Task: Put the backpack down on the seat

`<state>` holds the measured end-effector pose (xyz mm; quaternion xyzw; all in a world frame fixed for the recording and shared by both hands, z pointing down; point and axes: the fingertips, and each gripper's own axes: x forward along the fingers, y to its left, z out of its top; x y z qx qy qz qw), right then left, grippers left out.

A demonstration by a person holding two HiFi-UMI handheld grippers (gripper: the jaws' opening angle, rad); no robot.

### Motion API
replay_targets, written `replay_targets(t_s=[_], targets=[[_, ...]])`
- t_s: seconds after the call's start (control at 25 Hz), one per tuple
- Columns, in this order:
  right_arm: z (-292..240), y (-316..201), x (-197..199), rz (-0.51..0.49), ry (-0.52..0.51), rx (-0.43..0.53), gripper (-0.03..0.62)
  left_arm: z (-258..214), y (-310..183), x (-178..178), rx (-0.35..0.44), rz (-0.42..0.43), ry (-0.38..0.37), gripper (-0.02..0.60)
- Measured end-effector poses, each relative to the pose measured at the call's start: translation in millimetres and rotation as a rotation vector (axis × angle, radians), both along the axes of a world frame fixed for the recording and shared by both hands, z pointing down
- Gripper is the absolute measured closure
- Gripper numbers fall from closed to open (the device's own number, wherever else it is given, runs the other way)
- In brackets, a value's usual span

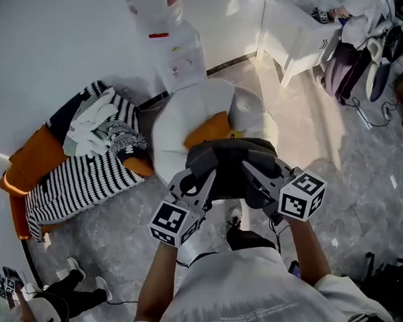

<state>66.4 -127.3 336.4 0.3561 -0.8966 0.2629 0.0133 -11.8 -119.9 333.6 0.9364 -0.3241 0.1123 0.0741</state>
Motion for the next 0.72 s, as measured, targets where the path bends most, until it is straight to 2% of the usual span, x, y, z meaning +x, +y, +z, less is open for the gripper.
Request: replay_targets(t_s=[0.36, 0.72], targets=[[0.4, -54.1, 14.4, -0.038, 0.002, -0.015, 0.563, 3.3, -51.5, 13.5, -0.02, -0.048, 0.015, 0.526], [3.2, -90.5, 18.6, 0.008, 0.005, -0.02, 0.563, 6.5, -86.3, 17.0, -0.017, -0.006, 0.011, 0.526]])
